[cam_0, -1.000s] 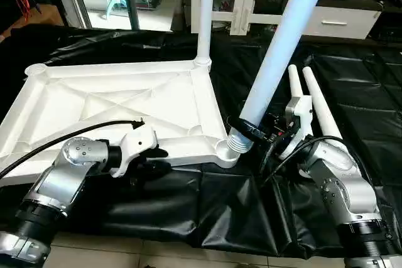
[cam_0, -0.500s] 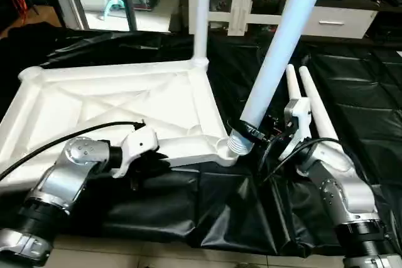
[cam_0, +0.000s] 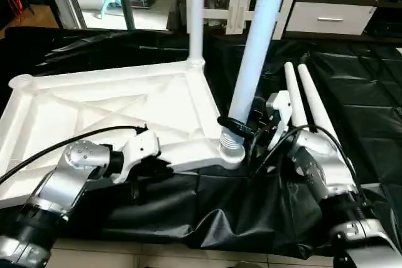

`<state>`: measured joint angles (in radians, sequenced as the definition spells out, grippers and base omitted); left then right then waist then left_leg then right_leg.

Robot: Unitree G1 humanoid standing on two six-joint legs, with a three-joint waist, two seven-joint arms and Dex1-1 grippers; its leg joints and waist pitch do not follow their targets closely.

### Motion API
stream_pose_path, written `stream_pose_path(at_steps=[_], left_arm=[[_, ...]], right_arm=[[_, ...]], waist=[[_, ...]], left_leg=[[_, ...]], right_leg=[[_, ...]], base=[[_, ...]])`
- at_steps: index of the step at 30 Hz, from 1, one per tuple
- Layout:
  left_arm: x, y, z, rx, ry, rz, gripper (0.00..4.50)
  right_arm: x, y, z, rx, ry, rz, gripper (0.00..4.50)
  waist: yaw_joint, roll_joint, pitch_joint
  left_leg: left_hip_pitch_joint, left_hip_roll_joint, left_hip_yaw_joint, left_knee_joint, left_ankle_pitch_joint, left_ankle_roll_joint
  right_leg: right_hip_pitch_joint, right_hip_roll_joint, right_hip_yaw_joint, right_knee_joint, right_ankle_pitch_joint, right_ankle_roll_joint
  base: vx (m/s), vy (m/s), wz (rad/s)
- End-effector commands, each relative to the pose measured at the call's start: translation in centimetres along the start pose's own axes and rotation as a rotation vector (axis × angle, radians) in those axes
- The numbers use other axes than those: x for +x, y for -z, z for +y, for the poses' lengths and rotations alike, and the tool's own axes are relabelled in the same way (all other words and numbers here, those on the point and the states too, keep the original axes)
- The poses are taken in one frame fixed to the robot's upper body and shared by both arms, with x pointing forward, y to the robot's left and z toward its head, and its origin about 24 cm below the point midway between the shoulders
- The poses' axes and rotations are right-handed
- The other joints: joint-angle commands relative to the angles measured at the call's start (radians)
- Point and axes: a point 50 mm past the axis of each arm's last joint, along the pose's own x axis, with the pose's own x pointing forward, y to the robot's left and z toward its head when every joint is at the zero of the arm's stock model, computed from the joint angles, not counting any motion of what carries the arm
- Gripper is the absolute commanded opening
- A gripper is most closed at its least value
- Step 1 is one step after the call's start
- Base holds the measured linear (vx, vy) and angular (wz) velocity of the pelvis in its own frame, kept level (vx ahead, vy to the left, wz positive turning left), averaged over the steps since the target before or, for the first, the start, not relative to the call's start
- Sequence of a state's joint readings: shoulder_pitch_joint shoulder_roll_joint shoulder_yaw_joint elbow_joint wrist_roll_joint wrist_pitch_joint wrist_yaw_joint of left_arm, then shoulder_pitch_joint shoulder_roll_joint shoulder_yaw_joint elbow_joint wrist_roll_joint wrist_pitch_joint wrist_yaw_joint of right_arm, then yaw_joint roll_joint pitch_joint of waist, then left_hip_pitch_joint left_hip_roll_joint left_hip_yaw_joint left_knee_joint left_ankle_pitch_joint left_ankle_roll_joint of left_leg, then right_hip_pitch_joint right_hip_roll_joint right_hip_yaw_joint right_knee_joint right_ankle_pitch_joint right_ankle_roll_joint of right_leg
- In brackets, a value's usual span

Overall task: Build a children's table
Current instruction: Rotate table base, then insert table leg to table base

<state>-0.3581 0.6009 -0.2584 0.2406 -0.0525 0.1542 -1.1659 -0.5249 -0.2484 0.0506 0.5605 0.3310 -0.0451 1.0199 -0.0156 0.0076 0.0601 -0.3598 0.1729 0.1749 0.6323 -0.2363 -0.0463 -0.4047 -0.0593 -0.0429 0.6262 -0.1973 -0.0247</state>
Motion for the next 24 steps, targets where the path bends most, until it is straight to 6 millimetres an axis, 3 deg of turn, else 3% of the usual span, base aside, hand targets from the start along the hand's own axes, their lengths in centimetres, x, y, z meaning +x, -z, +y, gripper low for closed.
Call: stream_pose_path(at_steps=[1, 2, 7, 12, 13, 24], left_arm=[[0.5, -0.4, -0.6, 0.009, 0.038, -0.044, 0.04], [0.7, -0.4, -0.7, 0.009, 0.029, -0.05, 0.04], [0.8, -0.3, -0.6, 0.018, -0.006, -0.038, 0.0], [0.8, -0.3, -0.6, 0.033, -0.032, -0.034, 0.0], [0.8, -0.3, -0.6, 0.033, -0.032, -0.034, 0.0], [0.7, -0.3, -0.1, 0.053, -0.056, -0.03, 0.0]], right_arm=[[0.1, -0.2, -0.1, -0.022, -0.032, 0.003, 1.9], [0.0, 0.2, 0.2, -0.019, -0.072, 0.016, 1.9], [-0.1, 0.4, 0.3, 0.016, -0.106, 0.009, 1.9], [-0.5, 0.3, 0.1, 0.017, -0.121, -0.009, 1.89], [-0.5, 0.3, 0.1, 0.017, -0.121, -0.009, 1.89], [-1.6, 0.9, 0.0, -0.039, -0.14, 0.042, 1.89]], waist=[[-0.001, -0.002, -0.048], [-0.003, -0.008, -0.045], [-0.004, -0.007, -0.037], [-0.004, -0.005, -0.036], [-0.004, 0.0, -0.035], [-0.002, 0.001, -0.031]], left_leg=[[0.005, 0.059, -0.014, -0.087, -0.071, 0.109], [0.004, 0.058, -0.013, -0.088, -0.082, 0.105], [0.007, 0.061, -0.015, -0.094, -0.118, 0.092], [0.006, 0.06, -0.015, -0.095, -0.124, 0.088], [0.006, 0.06, -0.016, -0.096, -0.126, 0.087], [0.007, 0.063, -0.014, -0.1, -0.144, 0.082]], right_leg=[[0.049, -0.08, 0.05, -0.062, -0.049, -0.31], [0.049, -0.079, 0.05, -0.065, -0.072, -0.304], [0.042, -0.079, 0.051, -0.073, -0.142, -0.286], [0.042, -0.08, 0.052, -0.075, -0.154, -0.282], [0.042, -0.081, 0.053, -0.075, -0.157, -0.282], [0.037, -0.081, 0.053, -0.082, -0.193, -0.279]], base=[[0.0, 0.0, 0.0], [0.0, 0.0, 0.0], [0.0, 0.0, 0.0], [0.0, 0.0, 0.0], [0.0, 0.0, 0.0], [0.0, 0.0, 0.0]])
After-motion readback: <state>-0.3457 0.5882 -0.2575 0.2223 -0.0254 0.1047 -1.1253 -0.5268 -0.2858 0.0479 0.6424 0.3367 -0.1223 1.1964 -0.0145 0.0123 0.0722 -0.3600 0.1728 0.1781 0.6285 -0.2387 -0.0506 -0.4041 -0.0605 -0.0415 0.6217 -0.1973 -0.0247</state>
